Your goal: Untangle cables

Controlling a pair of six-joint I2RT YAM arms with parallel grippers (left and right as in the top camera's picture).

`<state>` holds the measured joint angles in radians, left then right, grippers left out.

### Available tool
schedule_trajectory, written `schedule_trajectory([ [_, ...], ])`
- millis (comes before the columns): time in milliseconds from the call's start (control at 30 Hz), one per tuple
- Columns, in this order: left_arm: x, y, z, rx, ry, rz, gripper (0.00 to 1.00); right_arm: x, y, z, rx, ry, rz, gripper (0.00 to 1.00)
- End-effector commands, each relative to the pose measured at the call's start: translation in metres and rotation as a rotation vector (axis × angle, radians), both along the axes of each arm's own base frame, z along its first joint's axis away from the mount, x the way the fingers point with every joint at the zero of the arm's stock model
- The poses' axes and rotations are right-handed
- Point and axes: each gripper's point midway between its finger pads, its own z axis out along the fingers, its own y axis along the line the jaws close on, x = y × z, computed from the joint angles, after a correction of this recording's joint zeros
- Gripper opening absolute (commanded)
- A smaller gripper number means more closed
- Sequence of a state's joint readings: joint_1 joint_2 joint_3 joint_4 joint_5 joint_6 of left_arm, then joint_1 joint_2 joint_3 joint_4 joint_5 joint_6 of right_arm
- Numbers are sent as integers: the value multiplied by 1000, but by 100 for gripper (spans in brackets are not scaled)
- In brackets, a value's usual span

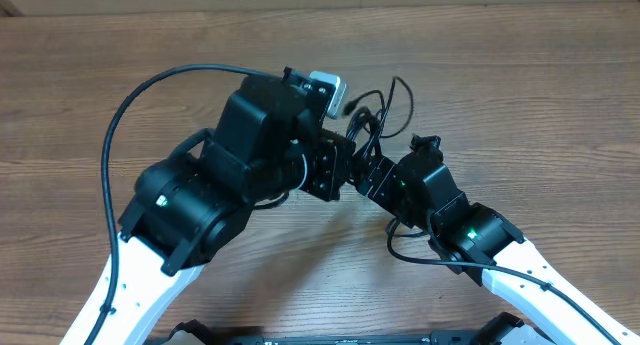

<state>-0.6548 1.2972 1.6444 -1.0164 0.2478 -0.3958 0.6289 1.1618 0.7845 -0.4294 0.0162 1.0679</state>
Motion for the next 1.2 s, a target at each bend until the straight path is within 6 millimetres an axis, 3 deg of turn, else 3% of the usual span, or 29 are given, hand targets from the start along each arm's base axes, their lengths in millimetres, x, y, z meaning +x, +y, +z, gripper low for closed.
schedule_trajectory([
  [0,-20,10,31,-92,-31,-46,4,7,-29,-15,-78,41,-93,78],
  [200,-25,20,23,-33,-65,-134,4,0,-68,-30,-155,130,-162,78],
  [367,-41,17,21,5,-139,-310,4,-9,-92,-18,-210,98,-142,78],
  [500,-33,23,17,74,-194,-303,4,-17,-91,3,-211,17,-69,79],
  [700,-17,37,11,159,-219,-211,4,-35,-73,35,-149,-108,115,79],
  [900,-13,40,6,185,-213,-190,4,-46,-62,44,-91,-128,181,79],
  [1067,17,57,-19,291,-129,-12,5,-47,-61,44,-85,-122,188,79],
  [1167,37,63,-39,340,-56,108,22,-50,-62,41,-89,-108,189,79],
])
